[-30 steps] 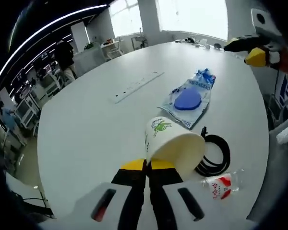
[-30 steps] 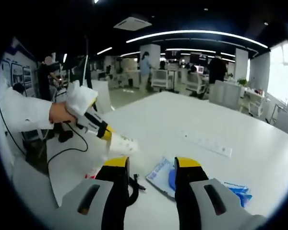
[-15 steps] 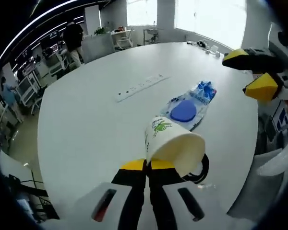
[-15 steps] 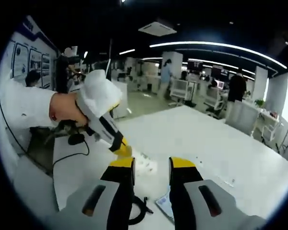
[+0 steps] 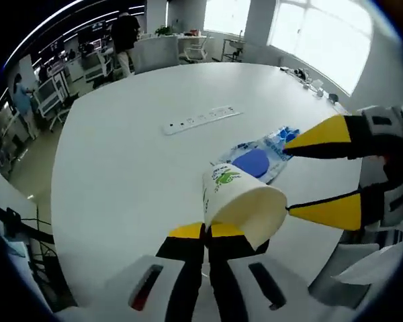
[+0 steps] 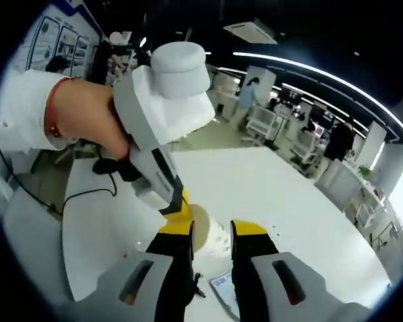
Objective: Arrange the tabletop items into an orderly group along one side of the table until the central work area is clear of visible clutter.
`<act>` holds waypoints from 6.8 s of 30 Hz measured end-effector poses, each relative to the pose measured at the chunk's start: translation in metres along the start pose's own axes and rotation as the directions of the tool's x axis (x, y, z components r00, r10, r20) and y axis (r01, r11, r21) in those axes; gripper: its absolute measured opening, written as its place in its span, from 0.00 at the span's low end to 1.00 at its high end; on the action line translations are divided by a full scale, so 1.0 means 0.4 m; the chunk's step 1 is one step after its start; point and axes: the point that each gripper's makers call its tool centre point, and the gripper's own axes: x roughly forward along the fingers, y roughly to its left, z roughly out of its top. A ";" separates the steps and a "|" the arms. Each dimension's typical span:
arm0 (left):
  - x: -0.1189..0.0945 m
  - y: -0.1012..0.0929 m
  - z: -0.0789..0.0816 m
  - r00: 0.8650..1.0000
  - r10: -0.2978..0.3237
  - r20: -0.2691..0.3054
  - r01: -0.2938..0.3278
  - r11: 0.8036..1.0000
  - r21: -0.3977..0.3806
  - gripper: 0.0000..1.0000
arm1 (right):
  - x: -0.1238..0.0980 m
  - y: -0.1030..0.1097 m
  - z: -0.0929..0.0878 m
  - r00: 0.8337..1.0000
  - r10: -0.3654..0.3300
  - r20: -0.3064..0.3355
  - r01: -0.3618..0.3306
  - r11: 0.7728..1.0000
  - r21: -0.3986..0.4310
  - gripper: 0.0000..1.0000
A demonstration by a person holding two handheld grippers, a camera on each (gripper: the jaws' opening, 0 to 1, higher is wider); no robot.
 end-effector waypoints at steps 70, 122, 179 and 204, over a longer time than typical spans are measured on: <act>-0.241 0.108 -0.002 0.858 -0.104 0.504 0.180 0.978 -0.105 0.26 | 0.084 -0.160 -0.122 0.985 0.111 -0.130 -0.069 0.954 0.293 0.00; -0.264 0.092 -0.192 0.819 -0.152 0.553 0.284 0.945 -0.160 0.49 | 0.288 -0.131 -0.342 0.926 0.280 -0.251 -0.110 0.840 0.531 0.00; -0.271 0.050 -0.186 0.811 -0.176 0.558 0.306 0.940 -0.148 0.49 | 0.184 -0.166 -0.159 0.982 0.186 -0.031 -0.148 0.861 0.487 0.25; -0.300 0.044 -0.229 0.813 -0.157 0.561 0.301 0.938 -0.174 0.48 | 0.178 0.070 -0.061 0.896 0.444 -0.011 -0.393 0.804 0.446 0.22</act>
